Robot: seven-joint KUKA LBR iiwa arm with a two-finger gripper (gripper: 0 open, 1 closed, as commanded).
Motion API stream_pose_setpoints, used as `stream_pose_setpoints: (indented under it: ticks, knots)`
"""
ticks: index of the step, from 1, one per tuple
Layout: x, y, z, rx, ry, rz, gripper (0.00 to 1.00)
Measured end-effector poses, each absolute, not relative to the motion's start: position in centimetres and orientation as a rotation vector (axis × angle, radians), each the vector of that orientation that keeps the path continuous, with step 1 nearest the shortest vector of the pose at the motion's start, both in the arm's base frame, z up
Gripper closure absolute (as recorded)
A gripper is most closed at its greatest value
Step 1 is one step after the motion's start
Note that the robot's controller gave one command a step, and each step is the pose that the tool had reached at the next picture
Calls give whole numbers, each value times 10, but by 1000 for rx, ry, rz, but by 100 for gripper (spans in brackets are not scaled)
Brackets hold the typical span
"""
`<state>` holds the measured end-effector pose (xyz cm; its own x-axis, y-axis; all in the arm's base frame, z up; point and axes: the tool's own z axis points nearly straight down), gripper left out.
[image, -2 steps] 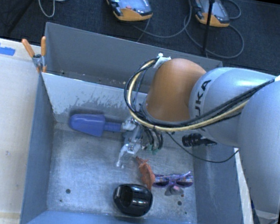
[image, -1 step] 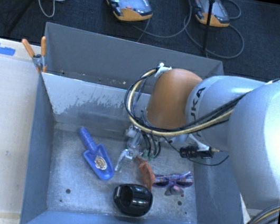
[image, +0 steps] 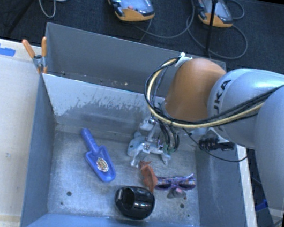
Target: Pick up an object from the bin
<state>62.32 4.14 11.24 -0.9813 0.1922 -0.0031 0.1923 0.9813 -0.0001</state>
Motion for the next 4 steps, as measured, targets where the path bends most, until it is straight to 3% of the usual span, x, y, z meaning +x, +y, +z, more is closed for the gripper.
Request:
stream_pose_setpoints:
  ticks: [1,2,3,4]
  knots:
    - [622,36,74,225,3136,2,0]
    - [628,20,77,321,3103,9,100]
    - [628,20,77,324,3103,9,100]
    - [630,20,158,321,3119,3,100]
